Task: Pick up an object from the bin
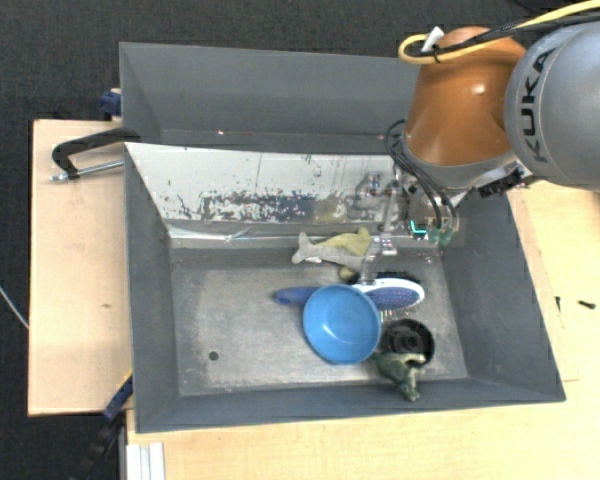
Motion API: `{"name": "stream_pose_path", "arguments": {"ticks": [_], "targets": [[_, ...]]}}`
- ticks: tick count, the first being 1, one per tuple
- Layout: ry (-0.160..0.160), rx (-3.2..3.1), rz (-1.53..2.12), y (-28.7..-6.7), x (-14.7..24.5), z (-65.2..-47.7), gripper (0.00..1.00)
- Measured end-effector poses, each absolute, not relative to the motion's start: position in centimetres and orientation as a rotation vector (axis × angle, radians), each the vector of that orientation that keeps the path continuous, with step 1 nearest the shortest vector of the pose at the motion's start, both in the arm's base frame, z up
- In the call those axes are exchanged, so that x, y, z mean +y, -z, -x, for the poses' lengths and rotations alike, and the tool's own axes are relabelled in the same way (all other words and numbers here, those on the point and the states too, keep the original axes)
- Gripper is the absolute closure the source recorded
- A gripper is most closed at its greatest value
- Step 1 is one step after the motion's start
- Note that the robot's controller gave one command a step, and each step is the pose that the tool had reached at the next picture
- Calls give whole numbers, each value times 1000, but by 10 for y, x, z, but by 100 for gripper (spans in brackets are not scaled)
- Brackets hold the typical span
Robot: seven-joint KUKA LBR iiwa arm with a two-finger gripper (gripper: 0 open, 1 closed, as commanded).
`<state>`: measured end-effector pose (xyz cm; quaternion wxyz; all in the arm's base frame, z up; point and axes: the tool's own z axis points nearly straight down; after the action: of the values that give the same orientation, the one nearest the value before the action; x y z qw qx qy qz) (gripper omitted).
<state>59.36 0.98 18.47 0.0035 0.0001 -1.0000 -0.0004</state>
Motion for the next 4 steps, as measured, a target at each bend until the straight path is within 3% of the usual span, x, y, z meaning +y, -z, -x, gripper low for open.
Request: {"name": "stream_pose_path", "arguments": {"ticks": [1,2,3,4], "targets": [[8,-3147,239,-75,-2,-595,0],[1,-3139,280,-103,-42,-605,0],[6,-3106,514,-110,6,-603,0],[14,-3046,816,-76,-7,-600,0]]}}
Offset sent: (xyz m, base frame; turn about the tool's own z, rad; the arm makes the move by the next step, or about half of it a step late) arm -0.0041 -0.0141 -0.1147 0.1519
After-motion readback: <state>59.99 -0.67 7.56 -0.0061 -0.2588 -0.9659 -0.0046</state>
